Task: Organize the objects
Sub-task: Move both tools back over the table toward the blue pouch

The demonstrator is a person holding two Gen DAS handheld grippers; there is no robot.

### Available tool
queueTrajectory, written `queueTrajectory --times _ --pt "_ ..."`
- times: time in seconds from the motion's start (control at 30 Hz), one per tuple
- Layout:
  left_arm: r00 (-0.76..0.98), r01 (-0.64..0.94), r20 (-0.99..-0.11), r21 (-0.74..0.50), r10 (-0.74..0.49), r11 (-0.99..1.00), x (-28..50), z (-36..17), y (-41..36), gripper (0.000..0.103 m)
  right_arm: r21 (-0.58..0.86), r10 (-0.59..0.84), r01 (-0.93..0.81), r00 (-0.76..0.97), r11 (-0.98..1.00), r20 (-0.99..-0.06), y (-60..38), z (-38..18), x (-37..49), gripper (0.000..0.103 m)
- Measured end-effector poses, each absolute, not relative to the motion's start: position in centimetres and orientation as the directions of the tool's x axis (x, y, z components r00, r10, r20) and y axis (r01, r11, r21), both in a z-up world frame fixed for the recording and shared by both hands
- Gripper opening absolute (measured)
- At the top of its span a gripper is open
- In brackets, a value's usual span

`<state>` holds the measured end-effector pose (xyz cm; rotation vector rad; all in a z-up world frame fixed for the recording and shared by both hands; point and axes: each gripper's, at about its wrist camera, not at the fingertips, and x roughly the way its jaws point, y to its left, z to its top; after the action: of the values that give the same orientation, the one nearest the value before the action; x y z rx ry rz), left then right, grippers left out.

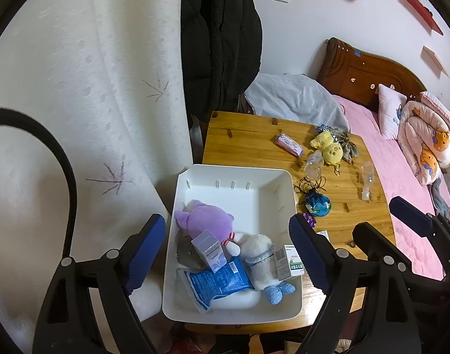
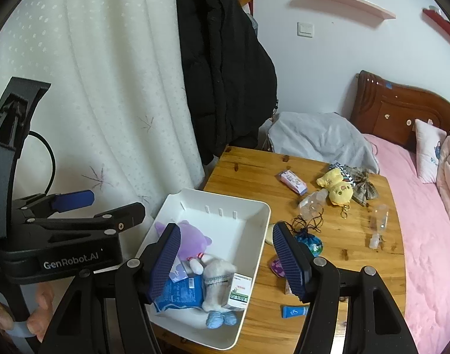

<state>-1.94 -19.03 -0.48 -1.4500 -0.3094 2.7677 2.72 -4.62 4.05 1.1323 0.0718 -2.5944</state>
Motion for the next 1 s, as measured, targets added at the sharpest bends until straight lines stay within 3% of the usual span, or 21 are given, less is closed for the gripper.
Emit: queueTrajectory --times 0.53,1.0 --pt "-0.545 0.03 -0.832 -0.144 0.105 -0.989 -5.8 -0.4 -12.5 0.088 0.074 -0.163 0.163 -0.643 -0.984 -0.748 4.2 1.5 1.1 0.066" --pt "-0.421 -0.012 -0.897 -0.144 0.135 -0.99 -11.4 -4.9 -2.6 0.088 0.035 -0.145 0.21 -0.539 -0.977 -0.83 14.1 -8.7 -2.3 0.066"
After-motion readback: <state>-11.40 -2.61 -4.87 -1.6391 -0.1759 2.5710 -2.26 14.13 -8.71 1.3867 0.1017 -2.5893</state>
